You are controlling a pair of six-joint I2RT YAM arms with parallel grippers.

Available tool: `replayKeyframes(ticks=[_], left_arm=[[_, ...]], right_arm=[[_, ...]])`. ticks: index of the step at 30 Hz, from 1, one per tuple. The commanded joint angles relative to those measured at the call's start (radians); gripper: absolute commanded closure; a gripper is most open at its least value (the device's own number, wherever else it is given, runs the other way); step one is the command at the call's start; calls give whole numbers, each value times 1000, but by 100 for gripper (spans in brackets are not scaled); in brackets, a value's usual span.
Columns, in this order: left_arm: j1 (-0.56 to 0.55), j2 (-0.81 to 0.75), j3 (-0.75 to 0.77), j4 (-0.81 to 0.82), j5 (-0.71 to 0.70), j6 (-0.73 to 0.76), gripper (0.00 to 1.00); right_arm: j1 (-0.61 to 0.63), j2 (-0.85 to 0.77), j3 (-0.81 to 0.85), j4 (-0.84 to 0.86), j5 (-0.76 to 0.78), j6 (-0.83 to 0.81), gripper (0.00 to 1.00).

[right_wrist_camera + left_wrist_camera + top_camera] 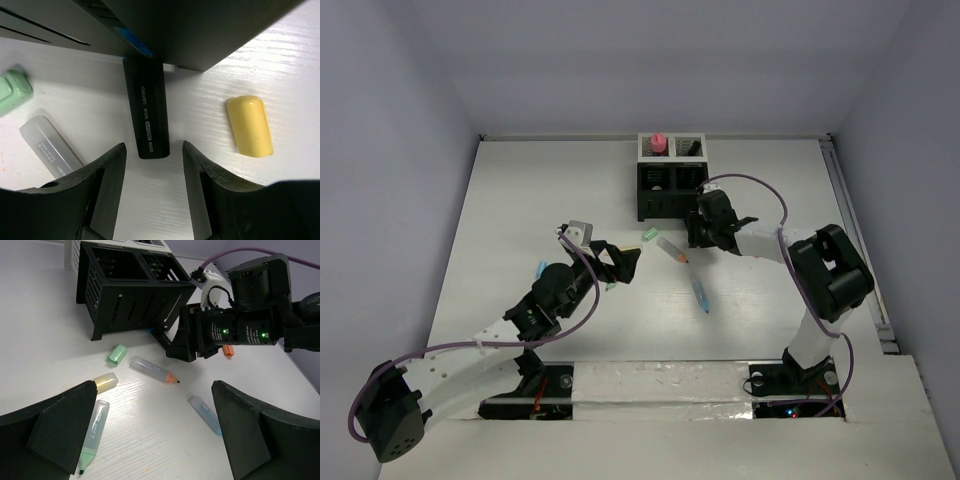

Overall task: Sort the stationery into containers
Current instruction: Pick up the pen from the center of the board.

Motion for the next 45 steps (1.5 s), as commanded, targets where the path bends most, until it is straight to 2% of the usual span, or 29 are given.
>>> replayKeyframes(ticks=[1, 9, 13, 22, 34, 41, 45], left_arm=[[-1, -1, 2, 32, 9, -1, 1], [-1, 15, 5, 32, 8, 0, 1], [-1, 22, 7, 32, 6, 0, 1], [-1, 28, 9, 31, 5, -6, 1], [-1, 118, 85, -23, 40, -46, 1], [-1, 155, 157, -47, 135, -98, 1], [-1, 218, 237, -72, 224, -147, 12]], right_arm=[[9, -13, 7, 1, 24, 11, 44], [9, 46, 13, 31, 21, -7, 48], [9, 32, 1, 31, 9, -1, 62], [70, -66, -72, -24, 15, 21, 85], [101, -264, -121, -199, 6, 53, 87], [130, -397, -127, -278, -31, 56, 89], [168, -464, -116, -289, -48, 47, 89]])
